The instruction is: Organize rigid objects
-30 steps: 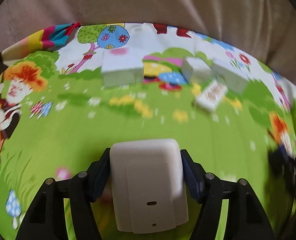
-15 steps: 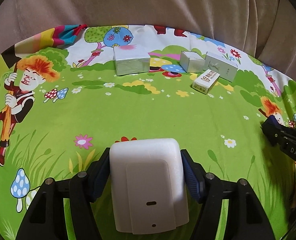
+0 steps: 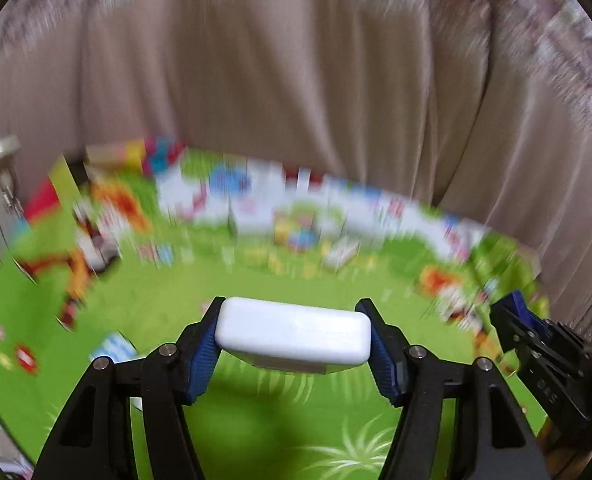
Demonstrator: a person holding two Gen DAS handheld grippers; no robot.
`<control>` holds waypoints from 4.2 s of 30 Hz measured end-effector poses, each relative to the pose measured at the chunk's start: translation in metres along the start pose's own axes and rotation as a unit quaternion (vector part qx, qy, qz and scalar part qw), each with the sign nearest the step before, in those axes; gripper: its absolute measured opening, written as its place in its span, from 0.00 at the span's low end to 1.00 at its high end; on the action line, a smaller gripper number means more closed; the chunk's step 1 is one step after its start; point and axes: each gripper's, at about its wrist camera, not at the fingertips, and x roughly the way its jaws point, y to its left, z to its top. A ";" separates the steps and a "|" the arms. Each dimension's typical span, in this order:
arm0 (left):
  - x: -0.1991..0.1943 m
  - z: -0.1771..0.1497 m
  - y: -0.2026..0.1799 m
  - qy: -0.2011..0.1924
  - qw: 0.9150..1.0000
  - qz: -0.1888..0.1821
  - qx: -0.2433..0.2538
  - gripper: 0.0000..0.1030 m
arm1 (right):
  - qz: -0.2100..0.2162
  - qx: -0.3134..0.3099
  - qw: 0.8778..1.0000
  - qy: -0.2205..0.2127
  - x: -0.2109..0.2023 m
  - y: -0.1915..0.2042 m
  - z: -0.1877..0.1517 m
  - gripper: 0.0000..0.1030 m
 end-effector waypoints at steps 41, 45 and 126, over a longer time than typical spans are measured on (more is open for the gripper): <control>-0.210 -0.008 0.062 -0.183 0.979 0.096 0.008 0.63 | 0.139 -0.110 0.953 -0.246 -0.197 0.146 0.056 0.29; -0.211 -0.023 0.093 -0.154 0.980 0.123 -0.021 0.63 | 0.185 -0.132 0.951 -0.209 -0.182 0.175 0.047 0.29; 0.132 -0.045 0.119 0.177 0.978 0.092 -0.068 1.00 | -0.008 0.126 0.960 0.250 0.292 0.033 0.040 0.79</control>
